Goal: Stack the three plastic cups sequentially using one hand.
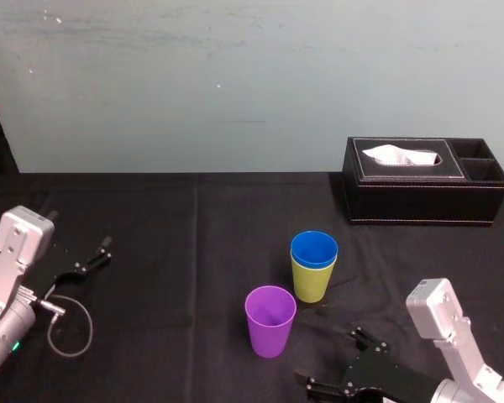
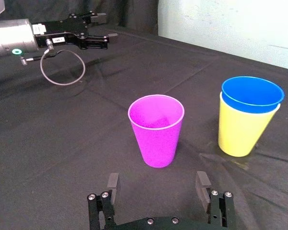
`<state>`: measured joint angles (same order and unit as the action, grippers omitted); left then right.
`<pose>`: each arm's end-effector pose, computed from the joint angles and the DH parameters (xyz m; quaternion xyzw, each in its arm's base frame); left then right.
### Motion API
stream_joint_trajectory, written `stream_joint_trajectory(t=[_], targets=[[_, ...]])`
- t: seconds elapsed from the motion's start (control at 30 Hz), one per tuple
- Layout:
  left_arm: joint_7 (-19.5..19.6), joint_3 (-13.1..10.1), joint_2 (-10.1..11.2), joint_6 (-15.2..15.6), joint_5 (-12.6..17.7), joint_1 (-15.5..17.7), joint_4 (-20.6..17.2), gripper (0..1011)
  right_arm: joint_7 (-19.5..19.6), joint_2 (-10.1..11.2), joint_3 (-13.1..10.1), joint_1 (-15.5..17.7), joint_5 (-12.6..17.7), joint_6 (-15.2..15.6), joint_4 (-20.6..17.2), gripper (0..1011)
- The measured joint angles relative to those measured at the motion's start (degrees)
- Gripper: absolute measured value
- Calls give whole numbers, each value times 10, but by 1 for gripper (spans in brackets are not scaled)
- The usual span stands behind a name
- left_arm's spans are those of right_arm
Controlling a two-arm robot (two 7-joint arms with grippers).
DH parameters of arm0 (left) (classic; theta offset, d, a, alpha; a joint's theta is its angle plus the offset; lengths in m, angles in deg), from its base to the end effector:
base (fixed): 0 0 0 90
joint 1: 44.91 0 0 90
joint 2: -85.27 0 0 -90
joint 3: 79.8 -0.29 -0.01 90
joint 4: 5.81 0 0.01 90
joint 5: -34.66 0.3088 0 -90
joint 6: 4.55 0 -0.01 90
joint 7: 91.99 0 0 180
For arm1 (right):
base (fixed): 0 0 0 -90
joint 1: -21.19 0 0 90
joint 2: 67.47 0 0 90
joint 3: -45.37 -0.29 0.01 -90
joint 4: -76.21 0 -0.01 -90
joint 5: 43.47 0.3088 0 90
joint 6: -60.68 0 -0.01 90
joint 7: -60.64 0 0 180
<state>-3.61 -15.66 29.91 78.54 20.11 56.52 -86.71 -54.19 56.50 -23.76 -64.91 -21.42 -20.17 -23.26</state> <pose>0.3581 0.0827 -0.3023 0.1414 -0.1324 0.5799 0.7913 0.2854 -0.0422 -0.2917 -0.1475 0.0528 -0.3587 0.9202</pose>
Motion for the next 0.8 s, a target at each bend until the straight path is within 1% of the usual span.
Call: stream_joint_trajectory(t=[0.4,0.8], targets=[[0,0,0,0,0,0,0,1000,-8,-22,23,-26,-4,2,17,1000],[0,0,0,0,0,0,0,1000,-5,-43,38,-47,-5,8,38,1000]])
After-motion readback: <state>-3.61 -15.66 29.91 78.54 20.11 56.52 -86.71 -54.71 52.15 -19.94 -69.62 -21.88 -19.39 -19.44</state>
